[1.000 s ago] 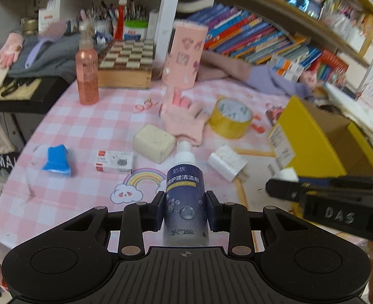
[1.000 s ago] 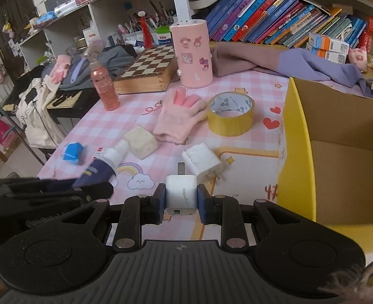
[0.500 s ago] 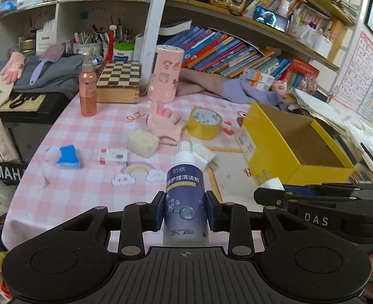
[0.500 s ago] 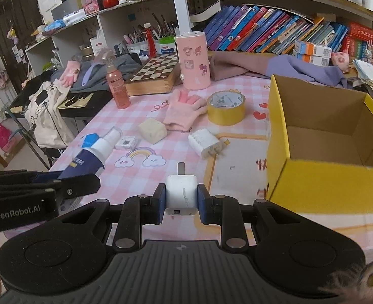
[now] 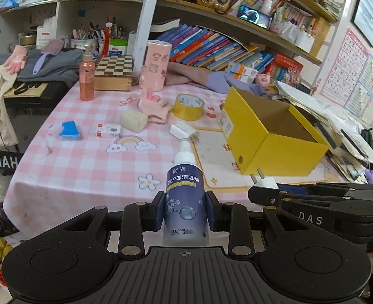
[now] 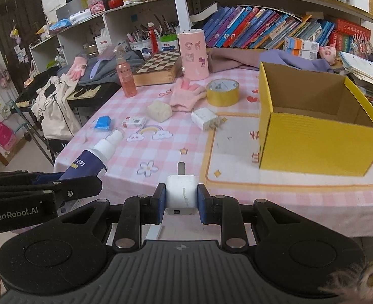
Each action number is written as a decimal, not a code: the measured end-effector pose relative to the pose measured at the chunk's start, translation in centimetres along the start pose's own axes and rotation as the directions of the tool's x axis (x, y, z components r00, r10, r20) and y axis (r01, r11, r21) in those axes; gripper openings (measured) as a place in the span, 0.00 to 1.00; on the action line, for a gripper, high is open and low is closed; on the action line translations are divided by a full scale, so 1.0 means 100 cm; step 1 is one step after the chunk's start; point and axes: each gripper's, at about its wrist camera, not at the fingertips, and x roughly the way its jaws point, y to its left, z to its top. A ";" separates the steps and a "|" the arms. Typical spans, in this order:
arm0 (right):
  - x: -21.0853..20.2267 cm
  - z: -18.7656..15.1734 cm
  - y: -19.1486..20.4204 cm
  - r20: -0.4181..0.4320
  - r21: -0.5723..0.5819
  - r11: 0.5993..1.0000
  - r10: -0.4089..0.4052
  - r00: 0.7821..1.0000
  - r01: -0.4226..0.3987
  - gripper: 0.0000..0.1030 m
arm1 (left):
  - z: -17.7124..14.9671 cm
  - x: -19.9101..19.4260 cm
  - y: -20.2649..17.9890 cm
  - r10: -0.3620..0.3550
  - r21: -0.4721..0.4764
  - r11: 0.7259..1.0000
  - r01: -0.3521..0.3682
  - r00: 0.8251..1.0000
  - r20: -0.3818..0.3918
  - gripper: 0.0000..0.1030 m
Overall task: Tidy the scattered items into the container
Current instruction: 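Carry the charger cube and spray bottle with both grippers over the yellow box, then open the left gripper to drop the spray bottle while the right gripper drops the charger cube into the box, then withdraw both tools from the box back toward the remaining items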
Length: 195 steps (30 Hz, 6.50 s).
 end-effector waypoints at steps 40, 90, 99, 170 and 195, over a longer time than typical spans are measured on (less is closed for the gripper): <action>-0.075 -0.055 -0.086 -0.014 0.227 0.949 -0.221 0.975 0.219 0.23 | -0.012 0.031 -0.110 -0.230 0.209 0.944 0.255 0.964 -0.134 0.30; -0.014 0.080 -0.218 0.150 0.093 0.985 -0.160 0.976 0.147 0.23 | 0.104 0.138 -0.192 -0.250 0.284 0.929 0.239 0.968 0.002 0.30; 0.043 0.114 -0.254 0.089 0.011 0.996 -0.089 0.992 0.088 0.23 | 0.127 0.185 -0.196 -0.143 0.255 0.957 0.140 0.990 -0.008 0.30; -0.021 0.042 -0.147 0.202 0.116 0.946 -0.322 0.925 0.304 0.64 | 0.062 0.077 -0.120 -0.015 0.263 0.964 -0.022 0.990 0.138 0.84; -0.033 -0.020 -0.048 0.099 0.107 0.948 -0.312 0.945 0.301 0.68 | 0.008 0.021 -0.049 -0.002 0.213 0.977 -0.005 0.999 0.034 0.88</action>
